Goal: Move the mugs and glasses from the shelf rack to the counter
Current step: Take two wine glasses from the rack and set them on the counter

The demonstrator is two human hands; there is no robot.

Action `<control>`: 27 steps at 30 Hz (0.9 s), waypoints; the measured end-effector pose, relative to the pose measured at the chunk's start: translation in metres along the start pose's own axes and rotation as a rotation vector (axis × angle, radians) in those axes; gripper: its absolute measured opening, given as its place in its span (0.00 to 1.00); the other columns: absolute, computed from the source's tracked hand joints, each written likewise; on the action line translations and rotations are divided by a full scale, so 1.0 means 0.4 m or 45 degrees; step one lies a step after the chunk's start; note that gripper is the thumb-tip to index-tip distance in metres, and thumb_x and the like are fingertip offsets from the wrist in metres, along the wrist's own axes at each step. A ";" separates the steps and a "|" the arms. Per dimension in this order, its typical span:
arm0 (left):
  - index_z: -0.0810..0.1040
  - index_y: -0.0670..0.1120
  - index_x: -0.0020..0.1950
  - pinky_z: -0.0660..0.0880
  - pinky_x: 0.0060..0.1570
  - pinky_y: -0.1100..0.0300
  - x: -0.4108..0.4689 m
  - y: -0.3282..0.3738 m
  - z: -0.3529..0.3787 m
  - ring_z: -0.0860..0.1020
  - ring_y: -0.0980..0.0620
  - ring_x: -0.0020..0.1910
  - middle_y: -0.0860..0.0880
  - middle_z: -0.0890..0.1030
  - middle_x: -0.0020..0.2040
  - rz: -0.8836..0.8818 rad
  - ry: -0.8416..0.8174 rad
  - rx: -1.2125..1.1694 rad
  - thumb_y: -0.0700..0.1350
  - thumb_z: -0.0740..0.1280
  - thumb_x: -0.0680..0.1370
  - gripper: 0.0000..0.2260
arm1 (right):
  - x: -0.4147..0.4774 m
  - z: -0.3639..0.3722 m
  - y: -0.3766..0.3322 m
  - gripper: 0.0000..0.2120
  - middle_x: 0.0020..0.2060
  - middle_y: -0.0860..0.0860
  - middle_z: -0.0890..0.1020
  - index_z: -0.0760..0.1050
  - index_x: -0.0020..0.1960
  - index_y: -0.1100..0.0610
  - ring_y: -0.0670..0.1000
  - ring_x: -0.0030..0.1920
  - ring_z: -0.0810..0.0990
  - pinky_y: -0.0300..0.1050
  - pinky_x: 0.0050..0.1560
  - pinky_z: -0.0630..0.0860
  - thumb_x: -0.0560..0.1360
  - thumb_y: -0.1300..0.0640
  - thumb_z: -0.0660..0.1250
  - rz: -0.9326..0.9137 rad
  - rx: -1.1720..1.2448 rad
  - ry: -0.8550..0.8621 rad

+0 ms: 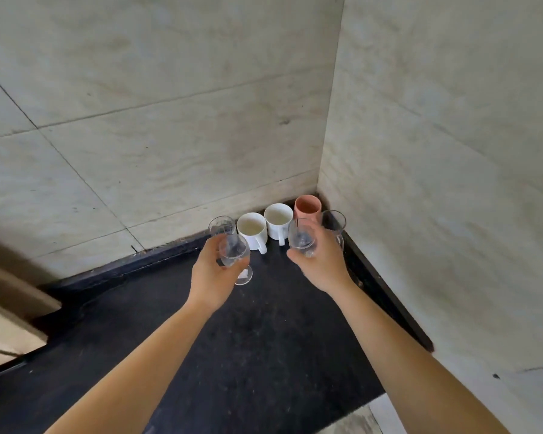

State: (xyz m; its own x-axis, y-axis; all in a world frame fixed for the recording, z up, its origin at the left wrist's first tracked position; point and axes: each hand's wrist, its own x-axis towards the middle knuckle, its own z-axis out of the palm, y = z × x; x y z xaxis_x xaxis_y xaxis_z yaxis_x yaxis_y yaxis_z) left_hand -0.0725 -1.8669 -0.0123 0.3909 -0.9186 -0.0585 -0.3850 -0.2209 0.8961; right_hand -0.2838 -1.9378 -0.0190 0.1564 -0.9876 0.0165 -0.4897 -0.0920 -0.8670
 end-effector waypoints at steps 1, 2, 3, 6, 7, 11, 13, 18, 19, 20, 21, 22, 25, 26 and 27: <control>0.70 0.60 0.66 0.71 0.43 0.68 0.020 -0.027 0.021 0.78 0.61 0.52 0.62 0.79 0.55 -0.042 -0.016 0.022 0.55 0.76 0.71 0.26 | 0.012 0.020 0.031 0.26 0.60 0.45 0.78 0.71 0.67 0.49 0.49 0.59 0.79 0.46 0.55 0.80 0.72 0.55 0.75 0.047 0.002 -0.008; 0.70 0.58 0.67 0.71 0.43 0.67 0.039 -0.054 0.040 0.78 0.59 0.53 0.59 0.78 0.56 -0.080 -0.034 0.037 0.54 0.76 0.72 0.27 | 0.024 0.039 0.061 0.26 0.57 0.39 0.77 0.70 0.67 0.48 0.46 0.58 0.78 0.39 0.53 0.77 0.73 0.54 0.76 0.088 0.001 -0.007; 0.70 0.57 0.68 0.72 0.43 0.66 0.055 -0.076 0.058 0.79 0.57 0.53 0.58 0.78 0.57 -0.108 -0.055 0.048 0.53 0.76 0.72 0.27 | 0.032 0.054 0.083 0.26 0.54 0.35 0.75 0.70 0.67 0.46 0.43 0.56 0.76 0.34 0.51 0.73 0.73 0.53 0.76 0.114 -0.004 -0.007; 0.69 0.57 0.67 0.74 0.47 0.62 0.115 -0.153 0.113 0.79 0.52 0.56 0.56 0.78 0.58 -0.165 -0.101 0.085 0.50 0.76 0.72 0.26 | 0.073 0.118 0.149 0.26 0.53 0.35 0.73 0.67 0.65 0.43 0.40 0.53 0.74 0.28 0.48 0.67 0.73 0.52 0.76 0.171 -0.023 -0.048; 0.69 0.55 0.68 0.76 0.49 0.59 0.134 -0.175 0.127 0.78 0.51 0.57 0.54 0.78 0.60 -0.172 -0.111 0.100 0.49 0.76 0.72 0.27 | 0.086 0.139 0.165 0.26 0.54 0.36 0.73 0.66 0.65 0.42 0.40 0.54 0.74 0.27 0.49 0.66 0.73 0.51 0.76 0.175 -0.037 -0.059; 0.69 0.52 0.70 0.77 0.58 0.49 0.204 -0.231 0.166 0.78 0.49 0.59 0.51 0.77 0.64 -0.156 -0.147 0.132 0.49 0.75 0.73 0.28 | 0.130 0.212 0.222 0.26 0.64 0.46 0.75 0.69 0.68 0.49 0.44 0.61 0.75 0.35 0.59 0.73 0.74 0.52 0.75 0.178 -0.073 -0.055; 0.68 0.51 0.71 0.77 0.59 0.50 0.229 -0.245 0.177 0.77 0.49 0.60 0.51 0.76 0.65 -0.137 -0.169 0.126 0.48 0.75 0.73 0.29 | 0.146 0.234 0.237 0.28 0.67 0.49 0.73 0.68 0.71 0.50 0.47 0.65 0.74 0.30 0.58 0.70 0.75 0.53 0.75 0.189 -0.103 -0.046; 0.67 0.52 0.71 0.76 0.60 0.47 0.270 -0.271 0.194 0.77 0.48 0.60 0.52 0.74 0.66 -0.121 -0.232 0.144 0.48 0.75 0.73 0.29 | 0.178 0.274 0.247 0.32 0.72 0.52 0.70 0.62 0.77 0.53 0.52 0.72 0.71 0.46 0.70 0.72 0.77 0.53 0.73 0.181 -0.175 -0.059; 0.66 0.53 0.71 0.76 0.60 0.47 0.276 -0.276 0.196 0.77 0.48 0.60 0.52 0.74 0.66 -0.121 -0.243 0.146 0.48 0.75 0.73 0.29 | 0.182 0.279 0.247 0.33 0.73 0.53 0.69 0.61 0.77 0.53 0.52 0.72 0.70 0.50 0.71 0.72 0.77 0.54 0.72 0.175 -0.186 -0.063; 0.66 0.53 0.71 0.76 0.61 0.48 0.281 -0.281 0.197 0.77 0.48 0.60 0.51 0.74 0.67 -0.120 -0.252 0.143 0.48 0.75 0.73 0.29 | 0.186 0.284 0.248 0.33 0.73 0.53 0.69 0.61 0.78 0.53 0.53 0.73 0.69 0.51 0.72 0.72 0.77 0.54 0.72 0.170 -0.192 -0.065; 0.66 0.52 0.71 0.76 0.61 0.48 0.284 -0.285 0.197 0.77 0.48 0.61 0.51 0.74 0.67 -0.121 -0.262 0.137 0.48 0.75 0.73 0.29 | 0.189 0.289 0.249 0.34 0.73 0.53 0.69 0.60 0.78 0.53 0.52 0.73 0.69 0.51 0.72 0.71 0.77 0.54 0.72 0.167 -0.196 -0.065; 0.66 0.52 0.71 0.76 0.61 0.50 0.288 -0.289 0.197 0.76 0.49 0.62 0.50 0.74 0.67 -0.121 -0.270 0.129 0.47 0.75 0.74 0.29 | 0.193 0.293 0.248 0.34 0.73 0.53 0.69 0.59 0.78 0.53 0.52 0.74 0.69 0.51 0.72 0.71 0.77 0.54 0.72 0.166 -0.202 -0.063; 0.66 0.52 0.71 0.77 0.58 0.55 0.296 -0.297 0.195 0.76 0.50 0.62 0.53 0.74 0.66 -0.102 -0.285 0.101 0.47 0.74 0.74 0.28 | 0.202 0.305 0.246 0.35 0.74 0.52 0.69 0.59 0.78 0.53 0.52 0.74 0.69 0.48 0.71 0.69 0.77 0.53 0.72 0.173 -0.229 -0.042; 0.67 0.53 0.71 0.77 0.58 0.56 0.299 -0.299 0.195 0.77 0.50 0.62 0.54 0.74 0.65 -0.094 -0.288 0.098 0.47 0.74 0.75 0.28 | 0.203 0.308 0.247 0.35 0.75 0.51 0.69 0.59 0.79 0.52 0.52 0.75 0.68 0.47 0.72 0.69 0.77 0.53 0.72 0.176 -0.232 -0.037; 0.66 0.54 0.71 0.77 0.58 0.56 0.301 -0.301 0.194 0.77 0.50 0.62 0.56 0.74 0.64 -0.087 -0.293 0.099 0.46 0.74 0.75 0.28 | 0.204 0.311 0.247 0.35 0.75 0.51 0.69 0.58 0.79 0.53 0.52 0.75 0.68 0.47 0.72 0.68 0.78 0.53 0.72 0.181 -0.235 -0.037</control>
State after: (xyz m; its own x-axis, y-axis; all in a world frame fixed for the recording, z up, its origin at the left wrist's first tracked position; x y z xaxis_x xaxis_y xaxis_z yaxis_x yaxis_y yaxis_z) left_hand -0.0440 -1.9763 -0.1613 0.2212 -0.9490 -0.2245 -0.4310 -0.3017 0.8505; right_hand -0.2126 -2.0117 -0.1652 0.0979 -0.9885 -0.1155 -0.6568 0.0230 -0.7537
